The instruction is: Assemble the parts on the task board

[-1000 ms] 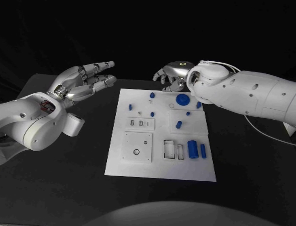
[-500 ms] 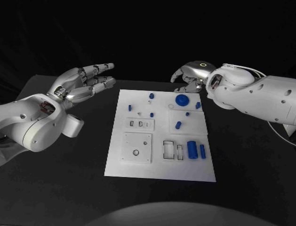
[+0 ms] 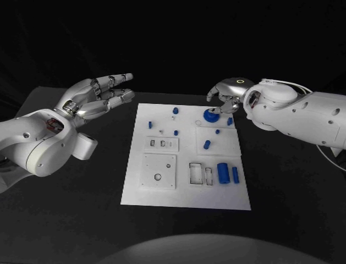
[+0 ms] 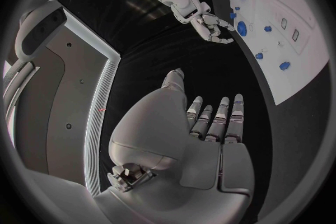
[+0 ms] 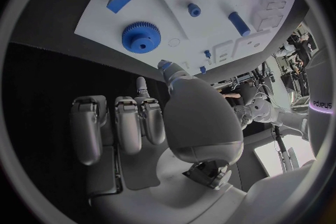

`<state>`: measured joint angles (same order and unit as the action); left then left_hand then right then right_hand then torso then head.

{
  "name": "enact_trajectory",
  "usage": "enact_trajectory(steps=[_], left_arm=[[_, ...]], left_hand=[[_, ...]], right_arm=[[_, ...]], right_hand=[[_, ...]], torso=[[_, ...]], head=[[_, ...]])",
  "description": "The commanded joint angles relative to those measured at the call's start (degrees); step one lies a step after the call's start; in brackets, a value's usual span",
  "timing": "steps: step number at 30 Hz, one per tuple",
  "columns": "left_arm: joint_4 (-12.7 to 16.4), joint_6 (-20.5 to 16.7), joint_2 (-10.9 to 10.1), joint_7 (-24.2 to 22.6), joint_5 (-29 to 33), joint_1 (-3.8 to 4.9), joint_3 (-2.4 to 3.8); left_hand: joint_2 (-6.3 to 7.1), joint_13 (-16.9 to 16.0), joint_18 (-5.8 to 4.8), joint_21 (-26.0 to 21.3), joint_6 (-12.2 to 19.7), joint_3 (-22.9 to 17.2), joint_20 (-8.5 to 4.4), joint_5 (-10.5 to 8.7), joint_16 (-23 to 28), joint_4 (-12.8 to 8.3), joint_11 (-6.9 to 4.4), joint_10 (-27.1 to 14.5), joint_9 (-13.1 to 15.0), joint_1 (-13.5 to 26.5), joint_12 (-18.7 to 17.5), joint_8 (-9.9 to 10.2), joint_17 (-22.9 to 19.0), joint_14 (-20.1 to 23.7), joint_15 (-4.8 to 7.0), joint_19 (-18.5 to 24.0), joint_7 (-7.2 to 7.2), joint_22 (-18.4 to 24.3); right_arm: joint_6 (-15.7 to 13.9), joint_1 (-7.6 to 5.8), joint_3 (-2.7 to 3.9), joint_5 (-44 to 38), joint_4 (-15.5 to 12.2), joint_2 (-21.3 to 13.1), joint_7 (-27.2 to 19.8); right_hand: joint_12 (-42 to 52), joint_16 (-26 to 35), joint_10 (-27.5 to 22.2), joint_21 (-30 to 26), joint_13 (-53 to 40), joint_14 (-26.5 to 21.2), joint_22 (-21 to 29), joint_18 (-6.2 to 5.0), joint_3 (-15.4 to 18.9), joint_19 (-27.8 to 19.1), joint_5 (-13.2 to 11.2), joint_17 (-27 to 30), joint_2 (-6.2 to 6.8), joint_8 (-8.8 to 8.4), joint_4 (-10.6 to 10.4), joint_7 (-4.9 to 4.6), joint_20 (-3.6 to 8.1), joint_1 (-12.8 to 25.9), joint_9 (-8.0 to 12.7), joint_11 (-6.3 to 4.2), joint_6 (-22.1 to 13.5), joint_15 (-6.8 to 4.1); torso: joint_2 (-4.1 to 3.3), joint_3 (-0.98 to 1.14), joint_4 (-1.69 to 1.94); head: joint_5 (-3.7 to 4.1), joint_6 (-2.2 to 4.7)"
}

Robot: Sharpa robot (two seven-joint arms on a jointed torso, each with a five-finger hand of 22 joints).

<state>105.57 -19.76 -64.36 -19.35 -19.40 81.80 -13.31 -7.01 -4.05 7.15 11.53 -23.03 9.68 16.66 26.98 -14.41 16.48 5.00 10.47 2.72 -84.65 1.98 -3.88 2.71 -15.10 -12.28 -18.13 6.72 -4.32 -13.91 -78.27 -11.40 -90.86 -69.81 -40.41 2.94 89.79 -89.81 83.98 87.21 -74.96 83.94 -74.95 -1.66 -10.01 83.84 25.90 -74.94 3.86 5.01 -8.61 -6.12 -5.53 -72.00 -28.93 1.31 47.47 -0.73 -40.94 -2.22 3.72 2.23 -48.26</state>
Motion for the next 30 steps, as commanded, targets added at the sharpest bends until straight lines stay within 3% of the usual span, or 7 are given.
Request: enact_trajectory(steps=[1,7,14,18,20,22,30], left_arm=[[0.1,1.2,0.1,-0.4,-0.3,-0.03,0.03],[0.2,1.3,-0.1,-0.4,-0.3,-0.05,0.03],[0.2,1.5,0.0,-0.3,-0.3,-0.05,0.03],[0.2,1.6,0.0,-0.3,-0.3,-0.06,0.03],[0.1,1.8,0.1,-0.2,-0.3,-0.06,0.03],[0.0,1.8,0.1,-0.2,-0.3,-0.06,0.03],[-0.1,2.2,0.4,0.0,-0.3,-0.07,0.03]], left_hand=[[0.06,-0.2,-0.53,0.3,0.0,0.3,0.02,0.25,-0.3,-0.2,0.14,0.3,0.0,-0.6,0.0,-0.1,0.1,-0.5,-0.03,-0.3,0.16,0.0],[0.06,-0.2,-0.53,0.3,0.0,0.3,0.02,0.26,-0.3,-0.2,0.16,0.4,0.0,-0.6,0.0,-0.1,0.1,-0.5,-0.04,-0.3,0.17,0.0],[0.06,-0.2,-0.53,0.3,0.0,0.2,0.02,0.27,-0.3,-0.2,0.18,0.4,0.0,-0.7,0.0,-0.1,0.1,-0.5,-0.05,-0.2,0.18,0.1],[0.06,-0.2,-0.53,0.3,0.0,0.2,0.02,0.27,-0.3,-0.2,0.18,0.4,0.0,-0.7,0.0,-0.1,0.1,-0.5,-0.05,-0.2,0.18,0.1],[0.06,-0.2,-0.53,0.3,0.0,0.2,0.02,0.27,-0.3,-0.2,0.18,0.4,0.0,-0.7,0.0,-0.1,0.1,-0.5,-0.05,-0.2,0.18,0.1],[0.06,-0.2,-0.53,0.3,0.0,0.2,0.02,0.27,-0.3,-0.2,0.18,0.4,0.0,-0.7,0.0,-0.1,0.1,-0.5,-0.05,-0.2,0.18,0.1],[0.05,-0.2,-0.53,0.3,0.0,0.2,0.02,0.29,-0.3,-0.2,0.19,0.4,0.0,-0.7,0.0,-0.1,0.1,-0.5,-0.05,-0.2,0.19,0.1]], right_arm=[[3.3,0.6,-0.02,-0.6,0.8,0.7,2.1],[4.0,1.51,-0.02,-0.5,2.3,2.0,2.3],[3.8,1.89,-0.01,-0.2,3.6,2.9,2.4],[3.9,1.97,-0.01,0.0,3.8,2.9,2.4],[4.0,2.0,-0.01,0.2,3.8,2.8,2.4],[4.0,2.02,-0.01,0.4,3.8,2.7,2.4],[4.2,2.11,-0.01,0.8,3.8,2.3,2.2]], right_hand=[[0.2,-0.2,6.0,0.2,-15.0,6.1,-13.9,0.78,-0.8,3.2,3.0,-15.1,0.38,-0.15,0.2,0.11,-0.35,0.1,-0.5,0.53,-0.5,0.21],[0.2,-0.2,6.0,-0.2,-15.0,6.1,-13.7,0.63,-2.1,2.7,6.2,-15.1,0.78,-0.41,0.6,-0.13,-0.47,0.2,-1.2,0.68,-1.1,0.33],[0.2,-0.2,6.0,0.0,-15.0,6.1,-13.8,0.69,-2.7,2.9,7.1,-15.1,1.26,-0.82,0.7,-0.94,-0.8,1.0,-2.6,1.27,-3.6,0.74],[0.2,-0.2,6.0,0.0,-15.0,6.1,-13.8,0.7,-2.6,2.9,5.7,-15.1,1.36,-0.17,0.3,-1.25,-1.19,2.4,-5.5,1.67,-5.6,1.1],[0.2,-0.2,6.0,0.0,-15.0,6.1,-13.8,0.69,-2.2,2.9,2.6,-15.1,1.19,0.5,0.0,-1.34,-1.31,3.3,-7.7,1.65,-6.5,1.29],[0.2,-0.2,6.0,0.1,-15.0,6.1,-13.8,0.71,-1.9,3.0,1.0,-15.1,1.08,1.11,-0.6,-1.33,-1.41,4.2,-9.6,1.8,-7.1,1.25],[0.2,-0.2,6.0,-0.1,-15.0,6.1,-13.7,0.65,-1.6,2.8,0.1,-15.1,0.88,2.56,-1.0,-1.24,-1.41,5.0,-13.5,1.72,-7.8,1.24]], torso=[[-0.07,0.06,0.09],[-0.04,0.04,0.04],[-0.09,0.02,0.02],[-0.09,0.02,0.01],[-0.07,0.01,-0.02],[-0.06,0.01,-0.02],[-0.07,0.01,-0.03]], head=[[-0.14,0.16],[-0.24,0.2],[-0.25,0.16],[-0.32,0.01],[-0.38,-0.1],[-0.38,-0.13],[-0.41,-0.13]])
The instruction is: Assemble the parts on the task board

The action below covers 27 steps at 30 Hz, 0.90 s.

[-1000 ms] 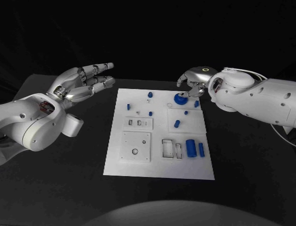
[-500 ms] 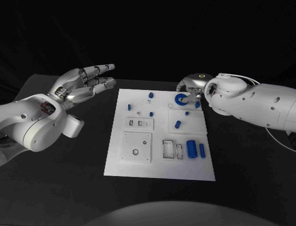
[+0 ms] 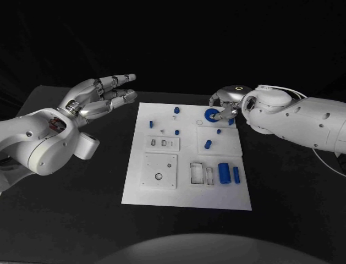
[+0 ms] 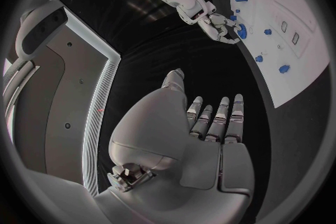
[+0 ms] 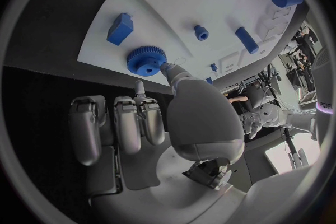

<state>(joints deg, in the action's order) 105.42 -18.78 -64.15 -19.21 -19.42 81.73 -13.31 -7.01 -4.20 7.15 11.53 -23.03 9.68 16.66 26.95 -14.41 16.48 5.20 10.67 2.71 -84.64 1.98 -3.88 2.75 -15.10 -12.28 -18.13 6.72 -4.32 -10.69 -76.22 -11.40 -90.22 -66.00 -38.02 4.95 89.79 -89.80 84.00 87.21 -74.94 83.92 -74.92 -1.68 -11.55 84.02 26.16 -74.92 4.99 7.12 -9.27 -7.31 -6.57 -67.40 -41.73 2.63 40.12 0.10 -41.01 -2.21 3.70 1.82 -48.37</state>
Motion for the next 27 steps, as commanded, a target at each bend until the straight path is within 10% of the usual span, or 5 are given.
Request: enact_trajectory(steps=[1,9,27], left_arm=[[0.0,1.2,0.2,-0.2,-0.3,-0.01,0.04],[-0.1,1.4,0.3,0.0,-0.3,-0.04,0.04],[-0.2,1.6,0.4,0.4,-0.3,-0.08,0.04]], left_hand=[[0.03,-0.1,-0.52,0.3,0.0,0.2,0.02,0.35,-0.3,-0.2,0.02,0.3,0.0,-0.8,0.0,-0.1,0.1,-0.5,-0.07,-0.2,0.21,0.1],[0.03,-0.1,-0.52,0.3,0.0,0.2,0.02,0.35,-0.3,-0.2,0.02,0.3,0.0,-0.8,0.0,-0.1,0.1,-0.5,-0.07,-0.2,0.21,0.1],[-0.03,-0.1,-0.52,0.2,-0.3,0.2,0.03,0.43,-0.3,-0.1,0.04,0.3,0.0,-0.9,0.0,-0.2,0.0,-0.5,-0.07,-0.2,0.27,0.1]], right_arm=[[0.9,0.07,-0.01,0.2,0.0,-0.2,0.2],[0.9,0.16,-0.01,0.4,-0.1,-0.5,-0.2],[1.8,0.34,-0.02,0.5,0.3,-0.5,-0.9]], right_hand=[[0.2,-0.2,6.0,-0.1,-15.1,6.1,-13.7,0.65,-0.1,2.6,0.0,-15.1,-0.29,0.67,-0.3,-0.03,-0.35,0.3,-1.3,0.38,-0.6,0.41],[0.2,-0.2,6.0,-0.4,-15.1,6.1,-13.6,0.58,-0.4,2.3,1.5,-15.1,-0.4,3.24,0.4,0.18,-0.22,-0.1,-7.8,0.19,-1.6,0.22],[0.2,-0.2,6.0,-0.6,-15.1,6.1,-13.5,0.52,-1.4,2.1,3.2,-15.1,-0.47,4.88,1.2,0.75,0.05,-1.1,-12.4,-0.24,-1.3,-0.1]], torso=[[0.0,-0.01,0.0],[0.02,-0.02,0.0],[-0.01,0.01,0.03]], head=[[-0.01,-0.03],[0.03,-0.19],[0.03,-0.17]])
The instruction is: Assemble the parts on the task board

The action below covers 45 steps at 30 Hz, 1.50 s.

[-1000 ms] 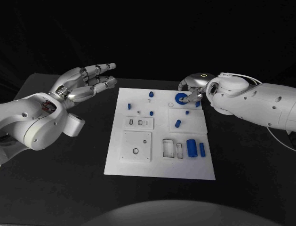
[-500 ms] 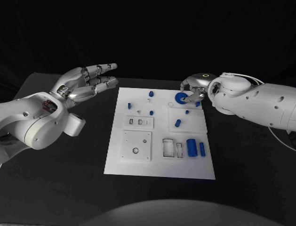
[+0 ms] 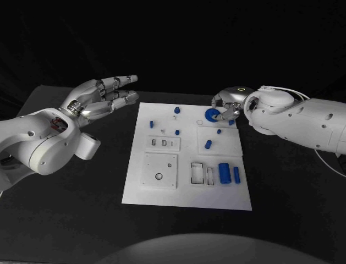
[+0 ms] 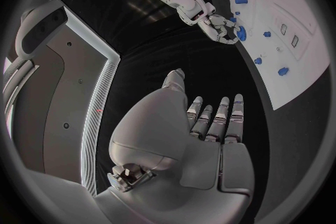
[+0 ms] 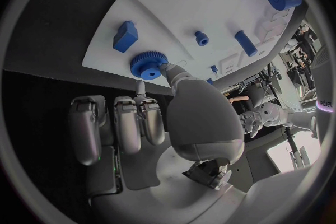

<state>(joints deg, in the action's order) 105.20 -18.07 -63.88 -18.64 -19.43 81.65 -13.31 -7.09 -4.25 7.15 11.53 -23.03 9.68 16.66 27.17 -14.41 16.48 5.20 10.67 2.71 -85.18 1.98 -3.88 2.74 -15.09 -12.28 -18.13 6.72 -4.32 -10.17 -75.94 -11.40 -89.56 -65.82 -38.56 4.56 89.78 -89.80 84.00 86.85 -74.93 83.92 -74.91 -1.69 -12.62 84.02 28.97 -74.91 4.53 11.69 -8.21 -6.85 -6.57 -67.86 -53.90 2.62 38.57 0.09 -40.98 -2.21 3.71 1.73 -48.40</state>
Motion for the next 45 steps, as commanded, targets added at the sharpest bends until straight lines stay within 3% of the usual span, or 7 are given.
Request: enact_trajectory(steps=[1,13,26,30,39,45], left_arm=[[0.0,0.9,0.1,-0.2,-0.3,0.0,0.04],[0.1,0.9,0.0,0.0,-0.3,-0.01,0.04],[0.1,1.2,0.1,0.2,-0.4,-0.01,0.04],[0.1,1.2,0.0,0.3,-0.4,-0.02,0.04],[0.0,1.4,-0.1,0.6,-0.4,-0.04,0.04],[-0.1,1.4,0.1,0.6,-0.4,-0.04,0.04]], left_hand=[[0.04,-0.1,-0.52,0.2,-0.3,0.2,0.02,0.21,-0.3,-0.1,0.04,0.3,0.0,-0.4,0.0,-0.2,0.1,-0.5,-0.07,-0.2,0.27,0.1],[0.04,-0.1,-0.52,0.2,-0.3,0.2,0.02,0.21,-0.3,-0.1,0.04,0.3,0.0,-0.4,0.0,-0.2,0.1,-0.5,-0.07,-0.2,0.27,0.1],[0.01,-0.1,-0.52,0.3,-0.3,0.2,0.03,0.26,-0.3,-0.1,0.05,0.4,0.0,-0.5,0.0,-0.2,0.1,-0.5,-0.07,-0.2,0.32,0.1],[0.01,-0.1,-0.52,0.3,-0.3,0.2,0.03,0.26,-0.3,-0.1,0.05,0.4,0.0,-0.5,0.0,-0.2,0.1,-0.5,-0.07,-0.2,0.32,0.1],[0.0,-0.1,-0.52,0.3,-0.3,0.2,0.03,0.38,-0.3,-0.2,0.09,0.5,0.0,-0.7,0.0,-0.2,0.1,-0.5,-0.09,-0.2,0.35,0.1],[0.0,-0.1,-0.51,0.3,-0.3,0.2,0.03,0.46,-0.4,-0.2,0.11,0.5,0.0,-0.8,0.0,-0.2,0.1,-0.6,-0.1,-0.2,0.36,0.1]], right_arm=[[1.3,0.08,-0.01,-0.2,0.2,0.1,-0.5],[1.7,0.87,-0.01,-0.2,0.8,0.7,-0.7],[0.8,1.03,-0.01,0.0,0.9,0.6,-2.1],[-0.3,1.0,-0.01,0.9,0.3,0.5,-2.6],[-0.8,-0.99,0.02,2.0,-3.5,-0.4,-2.5],[-0.7,-2.39,0.03,2.4,-4.5,0.4,-2.4]], right_hand=[[0.2,-0.2,6.0,-0.3,-15.1,6.1,-13.5,0.5,-0.4,2.0,0.4,-15.1,0.01,0.37,0.2,0.32,0.07,-0.8,-0.4,-0.26,0.3,-0.12],[0.2,-0.2,6.0,-0.7,-15.1,6.1,-13.3,0.36,-1.4,1.6,0.2,-15.1,-0.04,1.37,1.4,0.74,0.44,-2.1,-2.2,-0.67,2.9,-0.5],[0.2,-0.2,6.0,-0.5,-15.1,6.1,-13.5,0.45,-3.5,1.9,5.8,-15.1,0.24,2.14,3.4,1.03,0.9,-3.9,-4.7,-1.04,6.5,-0.93],[0.2,-0.2,6.0,-0.3,-15.1,6.1,-13.6,0.54,-3.6,2.2,6.3,-15.1,0.22,2.35,3.3,1.02,0.93,-3.6,-5.0,-1.05,7.3,-0.98],[0.2,-0.2,6.0,-0.3,-15.1,6.1,-13.6,0.53,-3.8,2.2,6.7,-15.1,0.26,2.35,3.1,1.05,0.97,-3.3,-5.1,-1.07,8.0,-1.01],[0.2,-0.2,6.0,-0.4,-15.1,6.1,-13.5,0.51,-3.9,2.2,6.8,-15.1,0.28,2.35,3.0,1.1,0.99,-3.1,-5.2,-1.09,8.6,-1.03]], torso=[[-0.04,0.02,0.02],[-0.03,0.04,0.03],[-0.02,0.02,-0.02],[-0.02,0.05,-0.06],[0.01,0.02,0.0],[-0.01,-0.01,0.08]], head=[[0.12,-0.14],[-0.04,-0.51],[-0.05,-0.67],[-0.09,-0.67],[0.09,-0.83],[0.05,-0.76]])
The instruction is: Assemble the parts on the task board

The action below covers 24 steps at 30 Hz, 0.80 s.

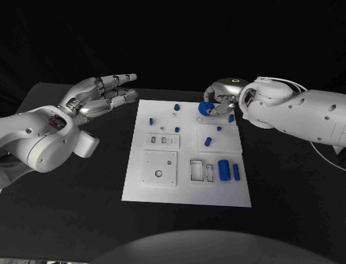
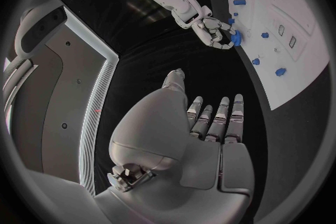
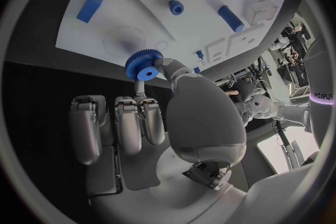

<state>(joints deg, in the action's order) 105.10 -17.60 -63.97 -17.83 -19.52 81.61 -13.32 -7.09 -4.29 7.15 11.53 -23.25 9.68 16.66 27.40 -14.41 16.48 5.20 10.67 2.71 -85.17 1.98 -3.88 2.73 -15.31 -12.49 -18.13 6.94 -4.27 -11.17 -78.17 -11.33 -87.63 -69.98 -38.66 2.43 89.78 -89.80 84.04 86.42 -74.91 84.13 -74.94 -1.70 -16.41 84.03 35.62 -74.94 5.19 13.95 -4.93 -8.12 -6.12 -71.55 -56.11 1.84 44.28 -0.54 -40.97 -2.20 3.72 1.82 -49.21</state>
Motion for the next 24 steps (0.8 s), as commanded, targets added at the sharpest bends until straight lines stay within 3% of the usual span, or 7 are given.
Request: enact_trajectory(steps=[1,9,15,24], left_arm=[[0.0,1.0,0.2,-0.2,-0.3,0.0,0.04],[-0.1,1.0,0.5,-0.1,-0.3,0.0,0.04],[-0.1,0.9,0.6,0.0,-0.3,0.0,0.04],[0.2,0.6,0.4,0.2,-0.5,0.02,0.04]], left_hand=[[0.0,-0.1,-0.51,0.3,-0.1,0.2,0.03,0.23,-0.4,-0.2,0.11,0.5,0.0,-0.8,0.0,-0.2,0.1,-0.4,0.11,-0.2,0.14,0.1],[0.0,-0.1,-0.51,0.3,-0.1,0.2,0.03,0.23,-0.4,-0.2,0.11,0.5,0.0,-0.8,0.0,-0.2,0.1,-0.4,0.11,-0.2,0.14,0.1],[0.0,-0.1,-0.51,0.3,-0.1,0.2,0.03,0.23,-0.4,-0.2,0.11,0.5,0.0,-0.8,0.0,-0.2,0.1,-0.4,0.11,-0.2,0.14,0.1],[-0.01,-0.1,-0.5,0.3,-0.4,0.2,0.03,0.33,-0.5,-0.2,0.13,0.6,0.0,-0.9,0.0,-0.2,0.1,-0.5,0.09,-0.3,0.18,0.1]], right_arm=[[0.5,-0.27,-0.03,0.5,-0.5,0.7,-0.2],[0.9,-0.85,0.07,2.1,-0.3,3.4,-0.6],[2.3,-1.19,0.13,3.1,1.3,6.3,-0.7],[3.6,-1.19,0.18,4.0,4.7,10.6,-1.1]], right_hand=[[0.2,-0.2,6.0,0.1,-15.1,5.9,-13.5,0.51,-0.1,2.1,0.1,-15.1,-0.38,0.09,-0.3,2.37,0.55,0.6,-2.9,-0.31,2.9,-0.4],[0.2,-0.2,6.0,0.0,-15.1,5.9,-13.5,0.49,-0.1,2.1,0.0,-15.1,-0.34,0.0,-0.3,2.36,0.56,0.7,-2.9,-0.3,3.0,-0.4],[0.2,-0.2,6.0,-0.4,-15.1,5.9,-13.3,0.35,-0.2,1.6,-0.4,-15.1,-0.36,-0.34,-0.4,2.35,0.56,0.7,-2.7,-0.29,3.0,-0.39],[0.2,-0.2,6.0,-0.9,-15.1,5.9,-13.1,0.19,-0.6,1.1,-1.2,-15.1,-0.32,-1.4,-0.3,2.21,0.55,0.7,-2.1,-0.22,3.0,-0.35]], torso=[[-0.03,-0.03,0.08],[-0.05,-0.05,0.09],[-0.02,-0.09,0.12],[-0.14,0.0,0.08]], head=[[-0.07,0.03],[-0.14,-0.05],[-0.13,-0.18],[-0.66,-0.47]])
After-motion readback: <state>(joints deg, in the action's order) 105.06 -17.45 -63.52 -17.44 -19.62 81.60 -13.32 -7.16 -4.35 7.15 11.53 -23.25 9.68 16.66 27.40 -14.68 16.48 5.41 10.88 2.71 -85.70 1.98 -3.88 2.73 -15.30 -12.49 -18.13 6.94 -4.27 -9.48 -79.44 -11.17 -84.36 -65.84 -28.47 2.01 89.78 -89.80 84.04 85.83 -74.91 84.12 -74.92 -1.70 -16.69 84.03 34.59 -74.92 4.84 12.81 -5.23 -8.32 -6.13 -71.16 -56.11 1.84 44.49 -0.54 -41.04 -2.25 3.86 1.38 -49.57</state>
